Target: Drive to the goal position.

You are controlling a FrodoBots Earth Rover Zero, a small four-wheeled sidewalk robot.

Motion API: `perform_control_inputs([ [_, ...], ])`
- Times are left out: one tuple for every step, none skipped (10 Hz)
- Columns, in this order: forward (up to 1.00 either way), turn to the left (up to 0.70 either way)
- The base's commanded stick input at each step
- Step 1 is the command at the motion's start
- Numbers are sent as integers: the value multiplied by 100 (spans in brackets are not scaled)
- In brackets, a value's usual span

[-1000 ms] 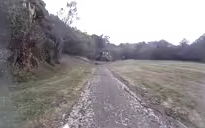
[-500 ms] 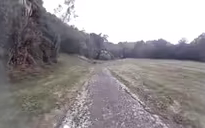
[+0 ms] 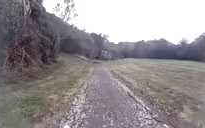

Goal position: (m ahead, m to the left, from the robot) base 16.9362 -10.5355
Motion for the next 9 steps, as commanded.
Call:
perform_control_inputs([
  [45,0],
  [45,0],
  [45,0],
  [45,0],
  [45,0],
  [45,0],
  [45,0],
  [45,0],
  [45,0],
])
